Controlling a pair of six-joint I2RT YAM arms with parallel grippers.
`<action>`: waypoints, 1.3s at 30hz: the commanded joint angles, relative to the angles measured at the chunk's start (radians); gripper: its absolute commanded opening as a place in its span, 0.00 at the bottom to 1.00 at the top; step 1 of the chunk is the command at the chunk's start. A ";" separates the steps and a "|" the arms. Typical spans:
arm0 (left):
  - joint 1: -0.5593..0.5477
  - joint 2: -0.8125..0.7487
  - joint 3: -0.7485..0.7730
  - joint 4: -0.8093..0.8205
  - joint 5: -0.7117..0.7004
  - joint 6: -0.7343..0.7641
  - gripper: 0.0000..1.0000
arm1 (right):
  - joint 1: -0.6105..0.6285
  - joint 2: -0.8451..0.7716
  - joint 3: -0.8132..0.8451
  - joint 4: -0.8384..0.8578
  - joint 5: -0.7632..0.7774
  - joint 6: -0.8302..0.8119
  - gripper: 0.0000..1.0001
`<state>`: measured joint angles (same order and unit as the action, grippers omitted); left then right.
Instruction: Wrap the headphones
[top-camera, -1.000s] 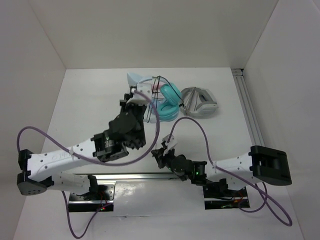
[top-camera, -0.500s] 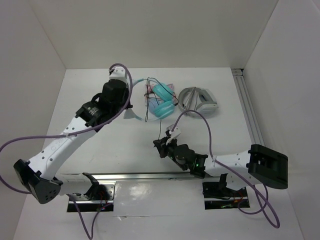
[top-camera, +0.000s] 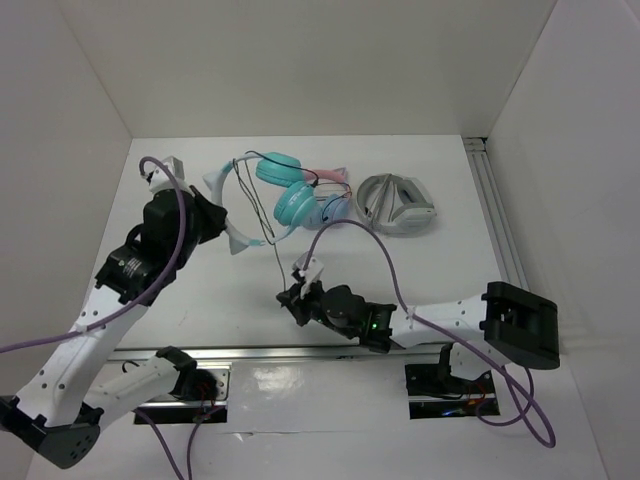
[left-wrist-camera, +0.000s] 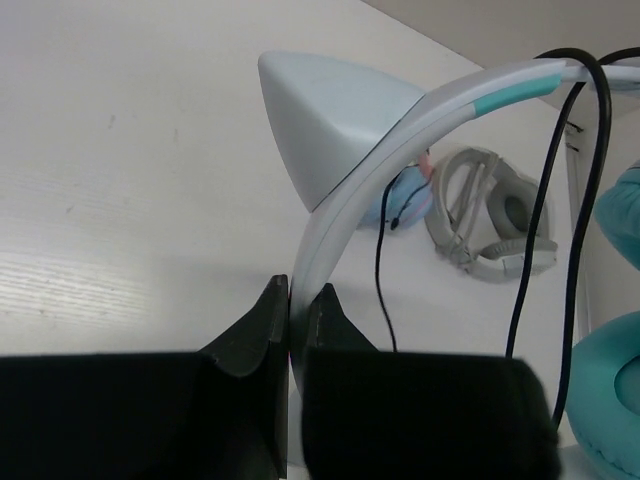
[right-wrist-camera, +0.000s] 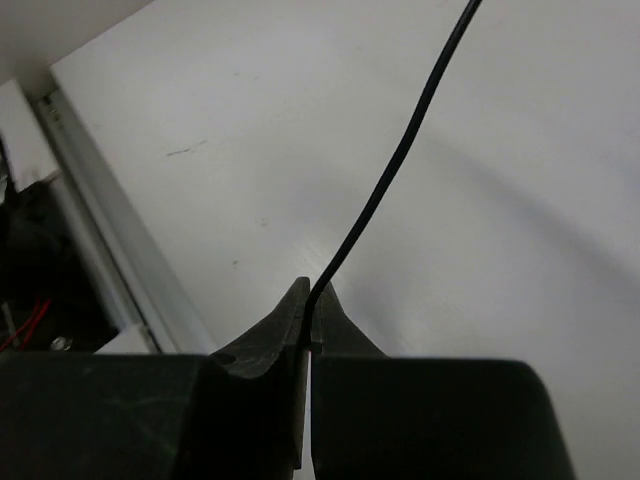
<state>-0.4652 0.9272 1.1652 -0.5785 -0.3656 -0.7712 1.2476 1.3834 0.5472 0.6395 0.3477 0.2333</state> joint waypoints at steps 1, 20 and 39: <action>0.008 -0.010 -0.024 0.075 -0.139 -0.064 0.00 | 0.070 0.025 0.103 -0.084 -0.102 -0.083 0.00; -0.101 0.168 0.054 -0.049 -0.383 0.344 0.00 | 0.335 -0.034 0.434 -0.633 0.345 -0.226 0.00; -0.418 0.194 -0.096 -0.254 -0.262 0.546 0.00 | 0.434 0.057 0.499 -0.799 0.807 -0.514 0.00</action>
<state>-0.8406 1.1091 1.0668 -0.8303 -0.6052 -0.2176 1.6802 1.4391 1.0283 -0.1478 1.0237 -0.2226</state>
